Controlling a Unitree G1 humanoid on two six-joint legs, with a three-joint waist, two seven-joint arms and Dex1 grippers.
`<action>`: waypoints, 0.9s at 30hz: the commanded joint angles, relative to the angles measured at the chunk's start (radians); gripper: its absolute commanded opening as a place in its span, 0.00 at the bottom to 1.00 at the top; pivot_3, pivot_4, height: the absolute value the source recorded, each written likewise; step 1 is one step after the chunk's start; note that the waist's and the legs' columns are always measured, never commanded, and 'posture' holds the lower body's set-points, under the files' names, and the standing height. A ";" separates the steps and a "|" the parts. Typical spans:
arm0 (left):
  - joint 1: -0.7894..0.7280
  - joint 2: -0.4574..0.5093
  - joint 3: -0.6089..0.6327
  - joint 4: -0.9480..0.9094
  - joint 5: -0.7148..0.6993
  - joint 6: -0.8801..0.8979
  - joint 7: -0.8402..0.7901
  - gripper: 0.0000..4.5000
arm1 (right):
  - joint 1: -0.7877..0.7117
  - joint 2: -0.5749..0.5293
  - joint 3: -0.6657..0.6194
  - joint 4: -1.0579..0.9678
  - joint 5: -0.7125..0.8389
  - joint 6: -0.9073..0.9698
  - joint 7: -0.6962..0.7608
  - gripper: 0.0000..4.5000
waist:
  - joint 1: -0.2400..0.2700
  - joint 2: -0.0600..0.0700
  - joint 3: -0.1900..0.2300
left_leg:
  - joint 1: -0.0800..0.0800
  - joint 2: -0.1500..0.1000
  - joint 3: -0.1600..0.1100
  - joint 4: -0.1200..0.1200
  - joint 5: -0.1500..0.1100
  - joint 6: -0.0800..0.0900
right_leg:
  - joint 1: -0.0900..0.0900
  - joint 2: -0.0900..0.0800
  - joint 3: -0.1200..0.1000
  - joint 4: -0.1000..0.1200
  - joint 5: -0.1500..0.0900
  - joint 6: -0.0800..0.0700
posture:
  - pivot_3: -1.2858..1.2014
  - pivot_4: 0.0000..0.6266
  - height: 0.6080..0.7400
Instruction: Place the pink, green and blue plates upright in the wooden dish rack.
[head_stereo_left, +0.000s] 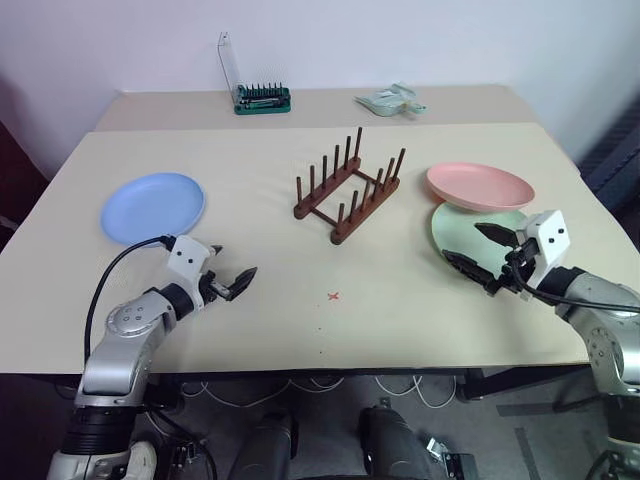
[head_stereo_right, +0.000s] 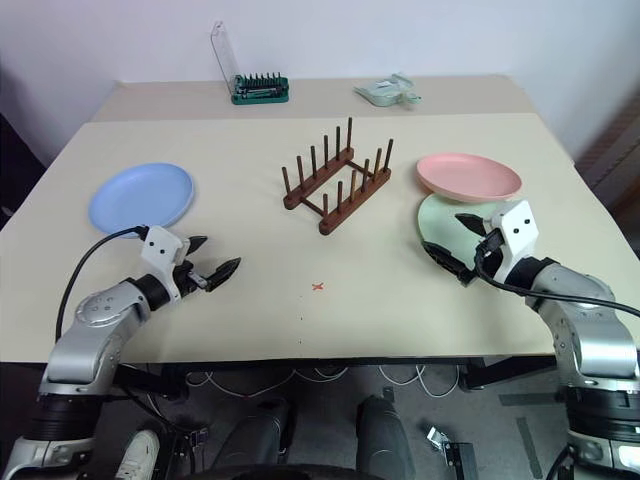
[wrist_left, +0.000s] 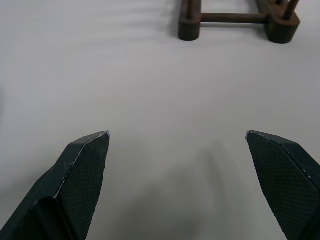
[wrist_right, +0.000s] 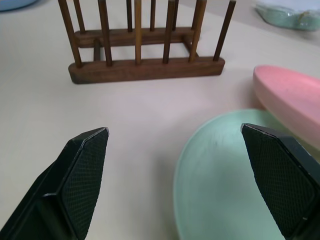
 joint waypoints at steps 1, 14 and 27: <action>-0.005 0.007 0.012 -0.029 -0.009 -0.009 -0.004 1.00 | -0.020 0.014 -0.007 -0.019 0.005 -0.029 -0.007 0.96 | -0.003 0.000 0.000 | 0.000 0.000 0.000 0.000 0.000 0.000 | 0.000 0.000 0.000 0.000 0.000 0.000 | 0.52 0.24 1.00; 0.017 -0.010 -0.022 -0.110 -0.012 0.036 0.019 1.00 | 0.028 0.030 0.025 -0.082 0.013 -0.012 -0.002 0.96 | 0.001 0.000 0.000 | 0.000 0.000 0.000 0.000 0.000 0.000 | 0.000 0.000 0.000 0.000 0.000 0.000 | 0.52 0.24 1.00; -0.121 -0.057 -0.294 0.023 0.145 0.048 0.004 1.00 | 0.034 0.071 0.065 -0.140 0.010 -0.006 -0.045 0.96 | 0.008 0.000 0.000 | 0.000 -0.001 0.000 0.001 0.000 0.000 | 0.001 0.000 0.000 -0.001 0.000 0.000 | 0.52 0.24 1.00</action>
